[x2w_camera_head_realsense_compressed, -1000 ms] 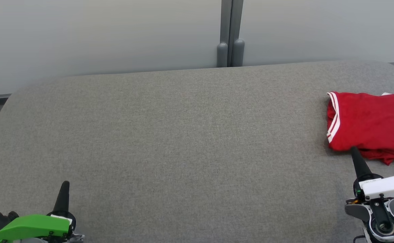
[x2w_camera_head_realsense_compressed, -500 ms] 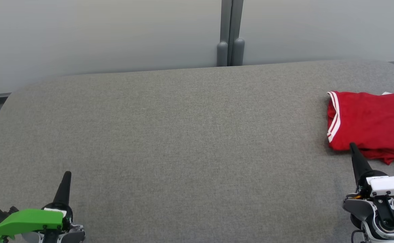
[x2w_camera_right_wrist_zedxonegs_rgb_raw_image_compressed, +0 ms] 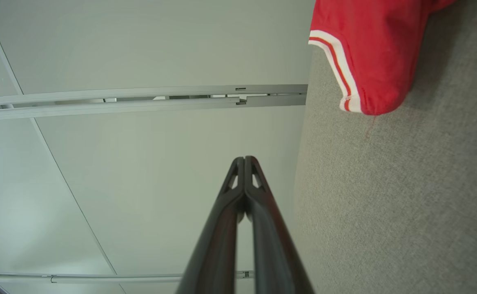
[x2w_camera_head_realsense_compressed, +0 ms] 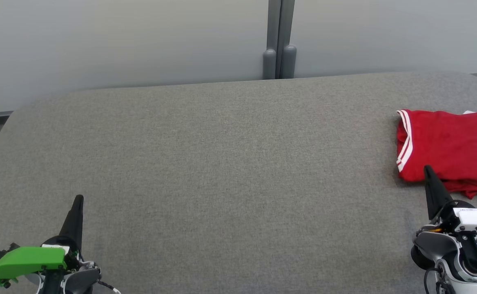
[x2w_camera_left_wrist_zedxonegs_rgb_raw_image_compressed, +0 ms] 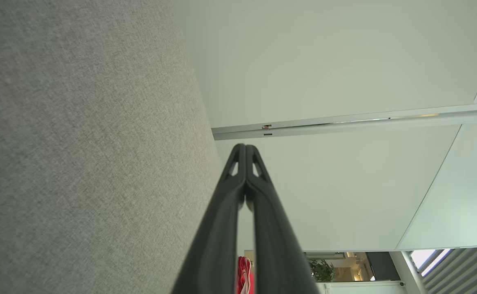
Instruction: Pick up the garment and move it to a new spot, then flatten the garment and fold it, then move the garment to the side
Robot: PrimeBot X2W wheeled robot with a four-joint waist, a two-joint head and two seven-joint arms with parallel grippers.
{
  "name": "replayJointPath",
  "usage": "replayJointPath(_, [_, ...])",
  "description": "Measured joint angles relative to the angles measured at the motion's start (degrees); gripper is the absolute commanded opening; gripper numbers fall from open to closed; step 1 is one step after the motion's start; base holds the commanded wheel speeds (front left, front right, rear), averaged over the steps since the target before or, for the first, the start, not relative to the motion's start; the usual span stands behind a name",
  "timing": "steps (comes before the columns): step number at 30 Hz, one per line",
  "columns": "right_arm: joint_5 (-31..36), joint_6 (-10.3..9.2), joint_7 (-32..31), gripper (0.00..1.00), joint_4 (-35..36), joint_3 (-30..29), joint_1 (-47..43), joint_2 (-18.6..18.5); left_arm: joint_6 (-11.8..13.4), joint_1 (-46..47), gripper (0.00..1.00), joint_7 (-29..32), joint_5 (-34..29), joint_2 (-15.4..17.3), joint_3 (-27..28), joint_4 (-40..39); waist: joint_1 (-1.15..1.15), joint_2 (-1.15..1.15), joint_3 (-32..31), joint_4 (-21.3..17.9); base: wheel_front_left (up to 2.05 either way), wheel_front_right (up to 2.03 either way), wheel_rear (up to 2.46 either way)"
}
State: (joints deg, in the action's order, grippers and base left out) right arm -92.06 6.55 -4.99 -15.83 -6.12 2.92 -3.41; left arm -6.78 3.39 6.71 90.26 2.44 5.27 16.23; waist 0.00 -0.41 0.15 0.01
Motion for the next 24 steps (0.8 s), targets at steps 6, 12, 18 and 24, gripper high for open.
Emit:
replayJointPath(6, [-0.4,0.01,-0.1,0.0,-0.12,-0.26,0.34,0.11,-0.25,0.13,0.0,0.3,1.34,-0.09,0.03,-0.01,0.0,0.0,0.0,0.0,0.0,0.0,0.0])
replayJointPath(12, [-0.4,0.01,-0.11,0.0,-0.22,-0.29,0.34,0.12,-0.25,0.13,0.0,0.3,1.34,-0.09,0.03,-0.03,0.0,0.0,0.0,0.0,0.0,0.0,0.0])
replayJointPath(18, [-0.4,0.01,-0.11,0.0,-0.26,-0.3,0.34,0.13,-0.25,0.13,0.0,0.29,1.34,-0.1,0.02,-0.07,0.0,0.0,0.0,0.0,0.0,0.0,0.0])
replayJointPath(24, [-0.41,0.01,-0.11,0.0,-0.3,-0.31,0.34,0.13,-0.25,0.13,0.0,0.29,1.34,-0.1,0.02,-0.09,0.0,0.0,0.0,0.0,0.0,0.0,0.0])
